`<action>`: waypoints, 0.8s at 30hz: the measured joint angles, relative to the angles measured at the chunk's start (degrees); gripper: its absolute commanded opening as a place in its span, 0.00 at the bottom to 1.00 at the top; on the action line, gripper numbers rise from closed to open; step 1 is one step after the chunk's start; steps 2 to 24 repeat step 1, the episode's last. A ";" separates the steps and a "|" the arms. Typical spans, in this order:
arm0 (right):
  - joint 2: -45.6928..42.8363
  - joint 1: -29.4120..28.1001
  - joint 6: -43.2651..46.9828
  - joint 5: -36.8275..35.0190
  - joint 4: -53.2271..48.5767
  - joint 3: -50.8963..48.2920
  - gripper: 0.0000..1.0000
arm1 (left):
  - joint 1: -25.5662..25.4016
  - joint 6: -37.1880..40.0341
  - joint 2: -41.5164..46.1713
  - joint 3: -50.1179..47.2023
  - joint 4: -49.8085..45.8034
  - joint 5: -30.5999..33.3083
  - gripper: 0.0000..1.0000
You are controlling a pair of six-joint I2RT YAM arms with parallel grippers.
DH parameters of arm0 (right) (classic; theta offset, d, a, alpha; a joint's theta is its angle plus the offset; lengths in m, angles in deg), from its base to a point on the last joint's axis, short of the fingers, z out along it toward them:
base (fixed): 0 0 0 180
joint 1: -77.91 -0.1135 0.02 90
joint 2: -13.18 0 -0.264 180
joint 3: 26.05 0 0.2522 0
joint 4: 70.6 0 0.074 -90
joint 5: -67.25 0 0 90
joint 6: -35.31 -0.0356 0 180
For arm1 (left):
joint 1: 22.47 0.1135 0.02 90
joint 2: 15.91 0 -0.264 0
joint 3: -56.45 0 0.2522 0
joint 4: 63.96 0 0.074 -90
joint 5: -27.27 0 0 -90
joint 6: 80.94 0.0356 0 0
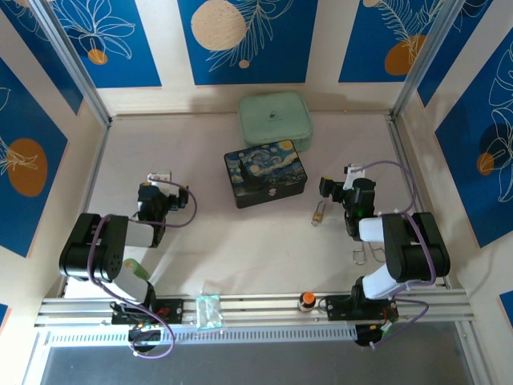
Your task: Unlock the padlock with the key
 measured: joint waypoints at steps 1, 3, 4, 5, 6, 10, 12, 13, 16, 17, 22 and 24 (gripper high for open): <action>0.00 0.11 0.00 0.02 -0.04 0.00 0.99 | 0.00 0.00 0.00 0.00 0.00 0.00 0.99; 0.00 0.11 0.00 0.02 -0.04 0.00 0.99 | 0.00 0.00 0.00 0.00 0.00 0.00 0.99; 0.00 0.11 0.00 0.02 -0.04 0.00 0.99 | 0.00 0.00 0.00 0.00 0.00 0.00 0.99; 0.00 0.11 0.00 0.02 -0.04 0.00 0.99 | 0.00 0.00 0.00 0.00 0.00 0.00 0.99; 0.00 0.11 0.00 0.02 -0.04 0.00 0.99 | 0.00 0.00 0.00 0.00 0.00 0.00 0.99; 0.00 0.11 0.00 0.02 -0.04 0.00 0.99 | 0.00 0.00 0.00 0.00 0.00 0.00 0.99; 0.00 0.11 0.00 0.02 -0.04 0.00 0.99 | 0.00 0.00 0.00 0.00 0.00 0.00 0.99; 0.00 0.11 0.00 0.02 -0.04 0.00 0.99 | 0.00 0.00 0.00 0.00 0.00 0.00 0.99; 0.00 0.11 0.00 0.02 -0.04 0.00 0.99 | 0.00 0.00 0.00 0.00 0.00 0.00 0.99; 0.00 0.11 0.00 0.02 -0.04 0.00 0.99 | 0.00 0.00 0.00 0.00 0.00 0.00 0.99; 0.00 0.11 0.00 0.02 -0.04 0.00 0.99 | 0.00 0.00 0.00 0.00 0.00 0.00 0.99; 0.00 0.11 0.00 0.02 -0.04 0.00 0.99 | 0.00 0.00 0.00 0.00 0.00 0.00 0.99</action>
